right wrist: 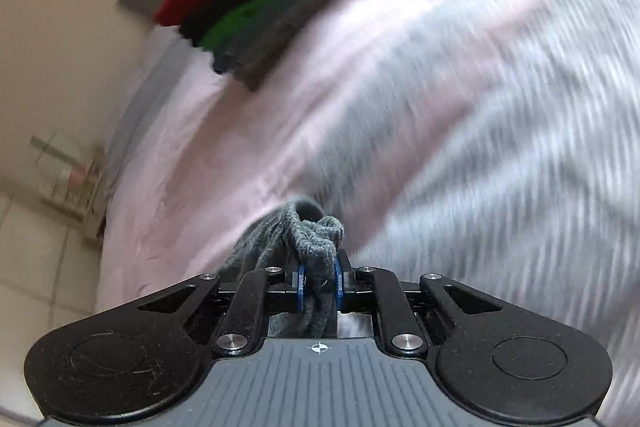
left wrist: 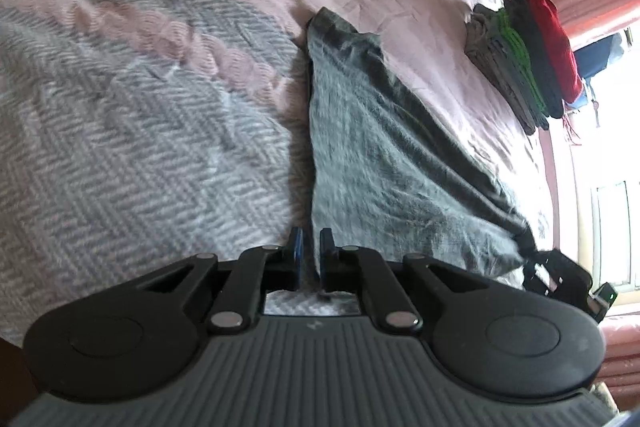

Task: Fold clothes
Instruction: 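Open both grippers and release the folded grey shorts on the bed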

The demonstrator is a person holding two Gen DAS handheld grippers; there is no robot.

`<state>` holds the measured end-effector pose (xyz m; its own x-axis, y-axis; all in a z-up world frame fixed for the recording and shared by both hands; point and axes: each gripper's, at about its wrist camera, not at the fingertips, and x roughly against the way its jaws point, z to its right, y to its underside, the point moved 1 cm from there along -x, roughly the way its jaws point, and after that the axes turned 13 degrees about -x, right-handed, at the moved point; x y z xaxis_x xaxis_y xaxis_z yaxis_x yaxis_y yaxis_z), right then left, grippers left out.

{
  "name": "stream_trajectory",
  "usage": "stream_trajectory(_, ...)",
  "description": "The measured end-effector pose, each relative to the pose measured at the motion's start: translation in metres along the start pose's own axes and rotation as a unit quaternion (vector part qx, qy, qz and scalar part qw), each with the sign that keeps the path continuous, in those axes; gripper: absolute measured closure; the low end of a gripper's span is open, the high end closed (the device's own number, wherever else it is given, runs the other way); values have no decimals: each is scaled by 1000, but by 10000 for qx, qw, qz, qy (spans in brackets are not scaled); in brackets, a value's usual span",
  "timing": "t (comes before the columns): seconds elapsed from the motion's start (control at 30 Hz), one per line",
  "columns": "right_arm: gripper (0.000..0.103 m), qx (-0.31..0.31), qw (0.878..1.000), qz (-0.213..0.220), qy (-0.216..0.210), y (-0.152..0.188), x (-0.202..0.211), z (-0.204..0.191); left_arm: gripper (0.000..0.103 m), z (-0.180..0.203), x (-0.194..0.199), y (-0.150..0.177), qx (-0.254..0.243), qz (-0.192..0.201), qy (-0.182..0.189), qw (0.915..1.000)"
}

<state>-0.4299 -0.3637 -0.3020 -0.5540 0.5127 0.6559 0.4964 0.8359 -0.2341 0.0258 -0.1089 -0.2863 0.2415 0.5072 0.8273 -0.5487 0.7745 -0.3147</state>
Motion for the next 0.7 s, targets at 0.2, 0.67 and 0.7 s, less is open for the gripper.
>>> stream_trajectory(0.2,60,-68,9982,-281,530,-23,-15,17,99,6,-9,-16,-309,-217,159,9992)
stream_trajectory(0.67,53,-1937,9734,694,1003,82,65,11,90,-13,-39,-119,-1580,-645,600,9835)
stream_trajectory(0.7,53,-2038,9715,725,970,99,71,2,89,-16,-44,-128,-1690,-749,756,9799)
